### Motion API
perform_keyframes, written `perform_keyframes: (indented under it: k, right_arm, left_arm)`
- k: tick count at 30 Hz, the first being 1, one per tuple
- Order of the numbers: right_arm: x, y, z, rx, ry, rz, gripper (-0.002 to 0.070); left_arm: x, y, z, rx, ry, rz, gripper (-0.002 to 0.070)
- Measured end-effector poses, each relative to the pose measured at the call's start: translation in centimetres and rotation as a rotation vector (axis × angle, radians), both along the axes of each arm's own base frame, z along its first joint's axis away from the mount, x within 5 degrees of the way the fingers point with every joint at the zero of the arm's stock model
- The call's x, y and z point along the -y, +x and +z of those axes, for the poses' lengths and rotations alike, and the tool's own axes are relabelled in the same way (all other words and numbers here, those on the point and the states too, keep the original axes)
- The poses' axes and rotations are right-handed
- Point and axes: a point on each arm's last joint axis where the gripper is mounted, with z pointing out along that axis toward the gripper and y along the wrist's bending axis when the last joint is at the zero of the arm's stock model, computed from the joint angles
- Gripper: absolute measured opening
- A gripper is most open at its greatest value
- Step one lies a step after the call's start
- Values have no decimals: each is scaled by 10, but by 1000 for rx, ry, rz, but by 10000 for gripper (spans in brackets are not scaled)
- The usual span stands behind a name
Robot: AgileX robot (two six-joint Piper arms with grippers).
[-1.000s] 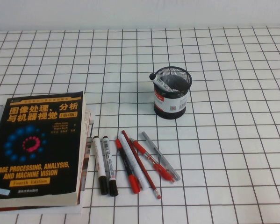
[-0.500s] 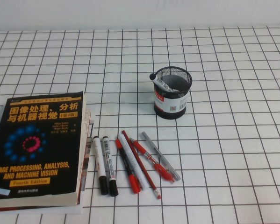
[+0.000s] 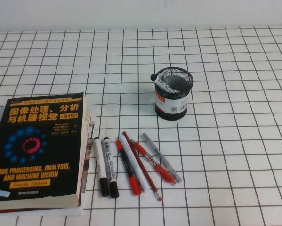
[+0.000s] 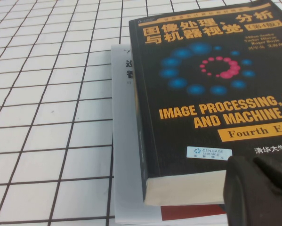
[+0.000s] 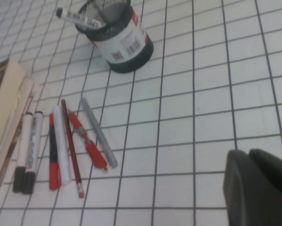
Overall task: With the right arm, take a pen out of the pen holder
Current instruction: 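Take a marker out of the pen holder and lay it on the table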
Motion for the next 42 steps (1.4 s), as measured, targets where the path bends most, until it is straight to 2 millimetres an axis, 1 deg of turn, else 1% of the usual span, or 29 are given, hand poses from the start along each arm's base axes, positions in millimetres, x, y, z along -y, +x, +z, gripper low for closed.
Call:
perform_keyframes:
  k: [4, 8, 12, 15, 18, 21, 23, 29, 31, 32, 34, 36, 40, 41, 42]
  right_arm:
    - [-3, 21, 4, -108, -54, 60, -17]
    - [-4, 43, 5, -173, -105, 105, -17]
    - [-5, 65, 3, -216, -133, 126, -17]
    - [-12, 84, 5, -220, -147, 159, -16]
    - [-32, 104, 7, -201, -172, 228, -17]
    - [-57, 122, 9, -160, -194, 299, -16]
    - [-78, 133, 9, -124, -208, 345, -17]
    - [-137, 158, 6, 38, -305, 482, -16]
    - [-152, 164, 5, 97, -356, 528, -4]
    - [-159, 167, 3, 123, -380, 546, 11]
    - [-167, 172, 1, 173, -412, 548, 61]
    - [-172, 177, -4, 220, -446, 539, 131]
    - [-180, 187, -14, 337, -526, 511, 317]
    - [-181, 189, -16, 367, -539, 499, 355]
    - [-182, 191, -19, 388, -549, 490, 377]
  left_arm:
    - [0, 0, 0, 0, 0, 0, -4]
    - [0, 0, 0, 0, 0, 0, -4]
    - [0, 0, 0, 0, 0, 0, -4]
    - [0, 0, 0, 0, 0, 0, -4]
    - [0, 0, 0, 0, 0, 0, -4]
    - [0, 0, 0, 0, 0, 0, -4]
    - [0, 0, 0, 0, 0, 0, -4]
    - [0, 0, 0, 0, 0, 0, -4]
    - [0, 0, 0, 0, 0, 0, -5]
    - [0, 0, 0, 0, 0, 0, -4]
    - [0, 0, 0, 0, 0, 0, -4]
    - [0, 0, 0, 0, 0, 0, -4]
    - [0, 0, 0, 0, 0, 0, -4]
    - [0, 0, 0, 0, 0, 0, -4]
    - [0, 0, 0, 0, 0, 0, -4]
